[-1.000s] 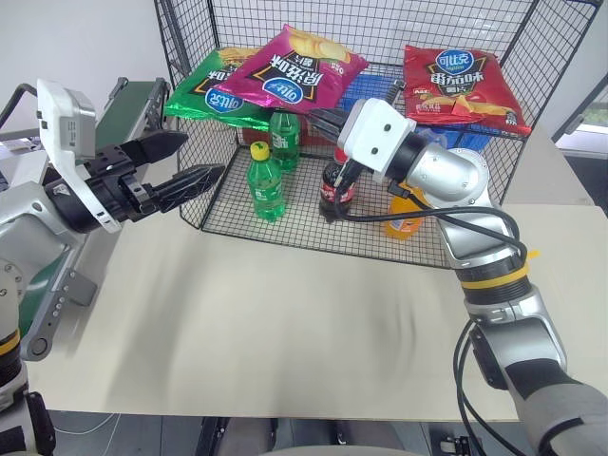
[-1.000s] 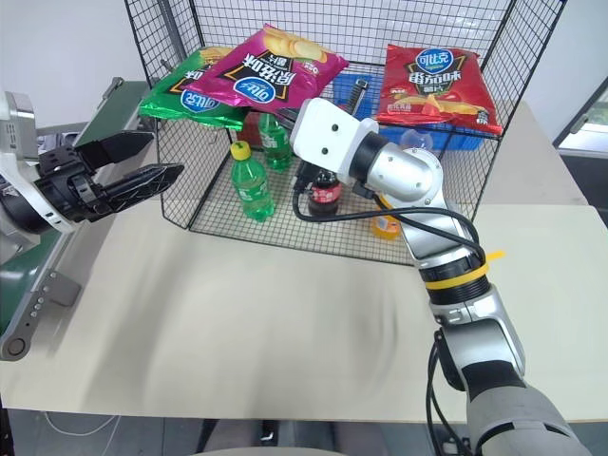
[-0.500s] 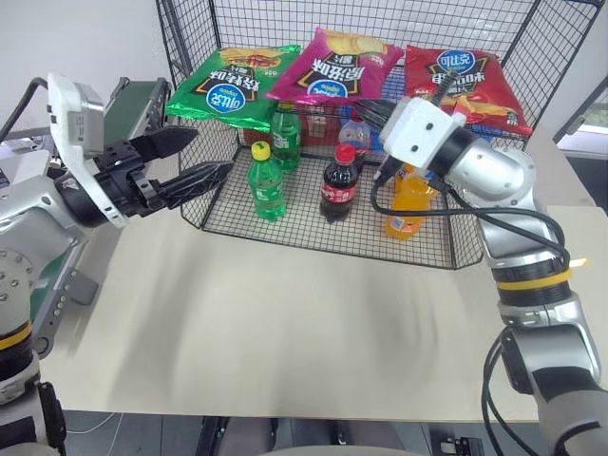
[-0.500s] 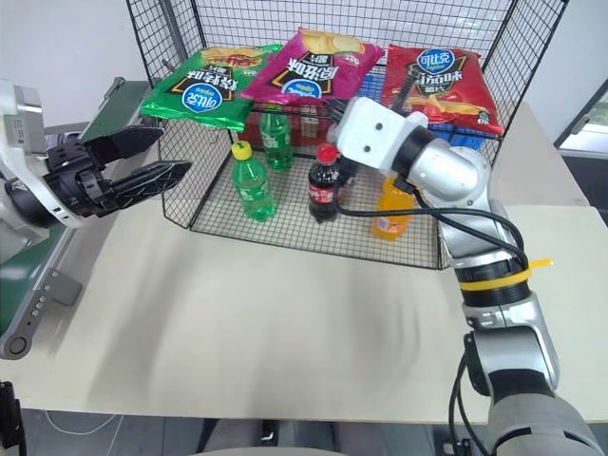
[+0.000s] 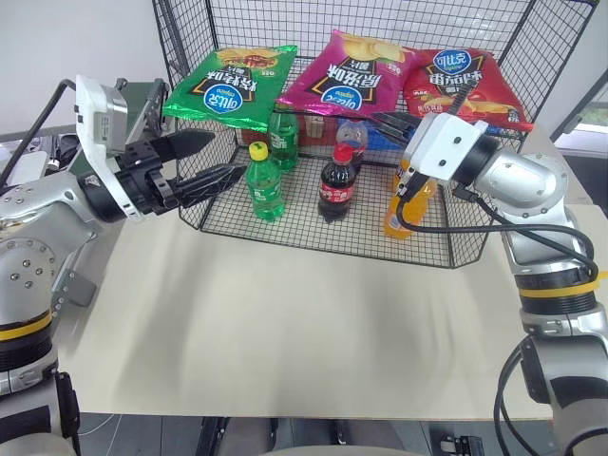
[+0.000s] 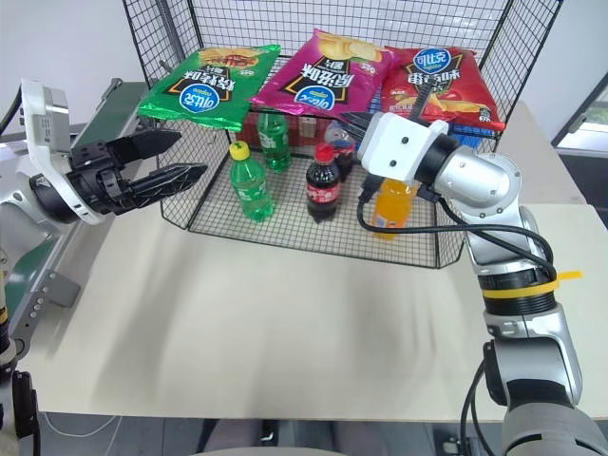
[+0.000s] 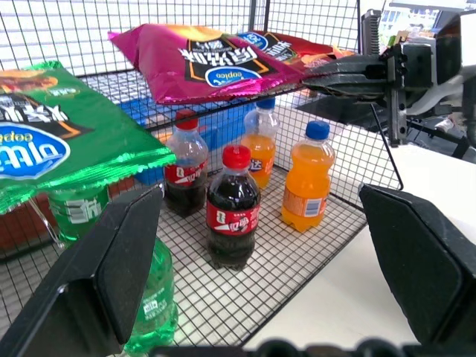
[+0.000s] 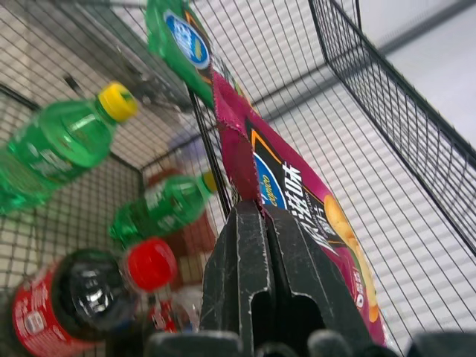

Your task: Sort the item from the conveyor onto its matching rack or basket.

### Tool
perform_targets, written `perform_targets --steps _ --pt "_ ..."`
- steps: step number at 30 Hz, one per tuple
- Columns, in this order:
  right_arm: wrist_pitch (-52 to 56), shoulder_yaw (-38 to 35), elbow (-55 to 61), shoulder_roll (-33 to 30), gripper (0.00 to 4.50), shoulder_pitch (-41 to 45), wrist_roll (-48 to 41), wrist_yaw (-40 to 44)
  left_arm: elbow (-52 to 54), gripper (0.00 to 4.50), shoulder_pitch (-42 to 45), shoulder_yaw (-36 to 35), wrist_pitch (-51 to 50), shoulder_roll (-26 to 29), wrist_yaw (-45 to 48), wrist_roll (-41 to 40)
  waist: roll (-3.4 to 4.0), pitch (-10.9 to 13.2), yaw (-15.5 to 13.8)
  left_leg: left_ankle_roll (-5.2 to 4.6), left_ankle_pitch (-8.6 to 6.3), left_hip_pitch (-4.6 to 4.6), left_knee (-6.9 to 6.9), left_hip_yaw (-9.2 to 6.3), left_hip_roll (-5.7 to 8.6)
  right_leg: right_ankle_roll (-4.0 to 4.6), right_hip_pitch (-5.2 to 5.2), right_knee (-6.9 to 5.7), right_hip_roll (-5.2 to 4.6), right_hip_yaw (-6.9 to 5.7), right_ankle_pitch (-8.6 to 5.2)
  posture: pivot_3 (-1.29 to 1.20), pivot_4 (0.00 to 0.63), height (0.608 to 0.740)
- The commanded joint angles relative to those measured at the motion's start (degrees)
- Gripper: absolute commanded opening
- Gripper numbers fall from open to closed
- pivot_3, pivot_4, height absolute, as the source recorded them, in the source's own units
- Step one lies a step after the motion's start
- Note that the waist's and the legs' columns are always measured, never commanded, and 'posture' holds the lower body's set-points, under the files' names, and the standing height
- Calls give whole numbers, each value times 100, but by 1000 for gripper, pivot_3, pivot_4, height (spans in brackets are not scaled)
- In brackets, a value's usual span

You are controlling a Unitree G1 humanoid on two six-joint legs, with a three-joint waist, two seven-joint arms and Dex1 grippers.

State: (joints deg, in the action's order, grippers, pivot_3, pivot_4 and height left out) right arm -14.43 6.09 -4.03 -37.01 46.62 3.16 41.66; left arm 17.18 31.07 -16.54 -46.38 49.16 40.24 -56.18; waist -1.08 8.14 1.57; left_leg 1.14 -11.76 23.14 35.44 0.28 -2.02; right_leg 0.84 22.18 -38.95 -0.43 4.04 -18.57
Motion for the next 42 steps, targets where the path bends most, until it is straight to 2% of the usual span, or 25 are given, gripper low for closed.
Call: perform_targets --steps 1,9,15,16,17,23,27,28,32,35,42 --pt "-412 1 -140 104 50 281 -166 169 114 4500 103 -86 66 -20 37 14 0 0 8 -1 -1 0 3 0 -1 0 0 -2 1 -1 0 0 150 740" --pt "-932 8 -972 217 50 618 -67 285 366 4500 -129 -315 -37 11 -146 -84 1 0 15 -16 -9 10 39 0 -6 0 -2 -10 0 -2 0 0 150 740" --pt "-1082 -51 -1154 195 50 660 -79 236 416 4500 -168 -331 -29 -8 -206 -83 1 0 15 -17 -10 9 41 -1 -7 0 -3 -11 -1 -2 0 0 150 740" --pt "-1089 -68 -1143 194 604 654 -92 223 407 4500 -156 -323 -23 -12 -205 -79 1 -1 16 -17 -10 9 41 -1 -7 0 -3 -13 -1 -2 0 0 150 740" --pt "-1074 -85 -1121 189 824 650 -118 228 386 4500 -124 -302 -16 -17 -199 -70 1 -1 16 -17 -10 9 41 -1 -7 0 -3 -13 -1 -2 0 0 150 740" --pt "-953 -185 -916 99 2936 550 -215 287 308 4500 -29 -235 10 -25 -152 -23 1 -1 14 -17 -11 8 41 -1 -8 0 -3 -14 -2 -2 0 0 150 740" --pt "-209 -428 -159 -136 4267 202 -729 521 260 4500 -107 -269 -74 175 -58 66 2 -1 -18 -19 -12 10 41 -2 -7 0 -3 -15 -3 -2 0 0 150 740" --pt "82 -505 90 -181 4441 102 -921 557 251 4500 -145 -288 -83 250 -20 114 2 -1 -20 -20 -12 12 41 -2 -8 0 -3 -18 -3 -2 0 0 150 740" --pt "1785 -827 1403 -402 4441 -433 -1929 626 155 4500 -295 -339 -6 584 52 466 4 -2 -24 -23 -14 9 42 -2 -12 0 -5 -22 -7 0 0 0 150 740" --pt "3087 -1166 2311 -480 4441 -770 -2642 270 89 4500 -297 -253 145 734 65 824 4 -3 -38 -24 -15 9 42 -5 -23 0 -5 -22 -7 -1 0 0 150 740" --pt "4156 -1562 3187 -454 4441 -1085 -2916 -436 -170 4500 -23 -171 366 612 260 1093 4 -3 -47 -25 -15 8 43 -3 -19 0 -4 -12 7 -4 0 0 150 740"
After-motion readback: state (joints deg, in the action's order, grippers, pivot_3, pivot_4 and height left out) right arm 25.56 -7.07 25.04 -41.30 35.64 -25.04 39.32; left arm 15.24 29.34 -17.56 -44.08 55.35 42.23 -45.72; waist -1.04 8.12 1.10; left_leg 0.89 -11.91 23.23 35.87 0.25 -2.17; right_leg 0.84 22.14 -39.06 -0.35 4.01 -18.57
